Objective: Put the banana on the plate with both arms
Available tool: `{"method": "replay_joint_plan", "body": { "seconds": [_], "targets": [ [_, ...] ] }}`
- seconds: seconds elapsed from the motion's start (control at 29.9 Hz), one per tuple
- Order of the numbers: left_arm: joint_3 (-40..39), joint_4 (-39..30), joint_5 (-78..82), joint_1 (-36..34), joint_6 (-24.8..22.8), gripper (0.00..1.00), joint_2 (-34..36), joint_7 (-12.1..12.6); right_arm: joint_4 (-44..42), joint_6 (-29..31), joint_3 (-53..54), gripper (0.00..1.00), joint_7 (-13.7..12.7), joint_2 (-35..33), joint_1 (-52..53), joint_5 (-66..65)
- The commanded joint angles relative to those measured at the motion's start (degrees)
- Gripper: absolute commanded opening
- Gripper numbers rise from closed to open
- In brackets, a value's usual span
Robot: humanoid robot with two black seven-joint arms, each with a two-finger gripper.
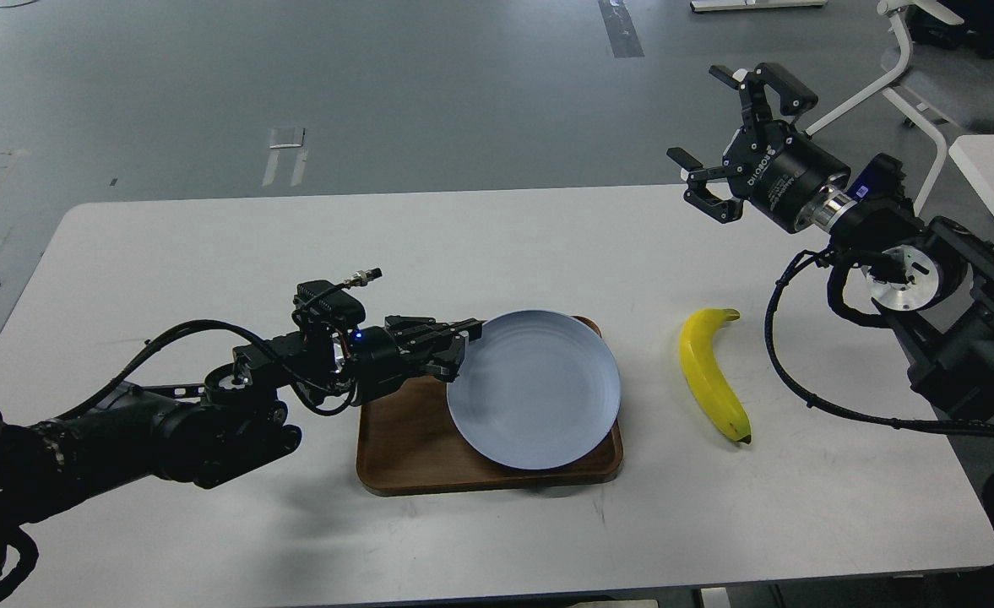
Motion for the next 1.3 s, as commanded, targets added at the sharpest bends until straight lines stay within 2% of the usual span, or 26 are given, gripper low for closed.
{"method": "replay_joint_plan", "body": {
  "seconds": [0.0, 0.07, 0.27, 0.67, 0.7, 0.74, 0.77, 0.87, 0.9, 0.94, 0.97, 1.0, 1.14, 1.2, 1.24, 1.27],
  "targets": [
    [0.57, 1.78, -0.02, 0.16, -0.23, 0.0, -0.97, -0.06, 0.02, 0.0, 0.04, 1.0, 0.0, -0.43, -0.16, 0.0],
    [2.32, 2.66, -0.11, 0.16, -0.23, 0.0, -0.97, -0.06, 0.02, 0.0, 0.13, 1.0, 0.0, -0.44, -0.34, 0.0],
    [2.33, 2.66, -0.02, 0.33, -0.23, 0.0, -0.18, -0.81, 0.11, 0.0, 0.3, 1.0, 0.0, -0.26, -0.42, 0.0],
    [2.33, 1.78, -0.19, 0.07, -0.05, 0.0, 2.46, -0.81, 0.28, 0.0, 0.22, 1.0, 0.0, -0.26, -0.86, 0.0],
    [2.33, 1.35, -0.28, -0.02, -0.14, 0.07, 2.63, -0.81, 0.46, 0.0, 0.22, 1.0, 0.0, -0.26, -0.95, 0.0],
    [2.24, 0.65, -0.54, -0.02, -0.14, 0.3, 2.89, -0.81, 0.55, 0.0, 0.22, 1.0, 0.0, -0.26, -1.12, 0.0],
    [2.24, 0.38, -0.72, -0.02, -0.14, 0.37, 2.9, -0.81, 0.72, 0.09, 0.22, 1.0, 0.0, -0.26, -1.21, 0.0],
    [1.72, -1.11, -0.9, -0.02, -0.05, 0.46, 2.98, -0.81, 0.9, 0.18, -0.31, 1.0, 0.0, -0.43, -1.3, -0.09],
    [1.45, -2.34, -0.9, -0.02, 0.3, 0.55, 3.07, -0.81, 0.9, 0.26, -0.57, 1.0, 0.0, -0.44, -1.3, -0.09],
    [1.1, -3.83, -1.07, -0.02, 0.65, 0.77, 3.16, -0.81, 0.9, 0.18, -0.75, 1.0, 0.0, -0.52, -1.3, -0.35],
    [0.92, -4.1, -1.25, -0.02, 1.0, 0.93, 3.16, -0.81, 0.9, 0.18, -0.84, 1.0, 0.0, -0.52, -1.22, -0.53],
    [0.05, -4.19, -2.29, -0.02, 1.61, 0.99, 2.99, -0.81, 0.9, 0.26, -0.93, 1.0, 0.0, -0.61, -1.21, -1.05],
    [-5.13, -4.81, -9.93, -0.28, 2.06, 1.0, 2.72, -0.81, 2.39, 0.35, -1.19, 1.0, 0.0, -2.36, -1.13, -3.07],
    [-10.21, -4.9, -18.69, -2.55, 1.54, 1.0, 2.63, -0.81, 5.72, 0.27, -3.2, 1.0, 0.17, -5.95, -0.78, -11.03],
    [-10.24, -4.9, -18.74, -2.57, 1.53, 1.0, 2.63, -0.81, 5.73, 0.27, -3.21, 1.0, 0.17, -5.97, -0.77, -11.07],
    [-11.98, -4.9, -23.35, -4.31, 1.27, 1.0, 2.72, -0.81, 8.08, 0.09, -4.78, 1.0, 0.26, -8.24, -0.6, -17.43]
  ]
}}
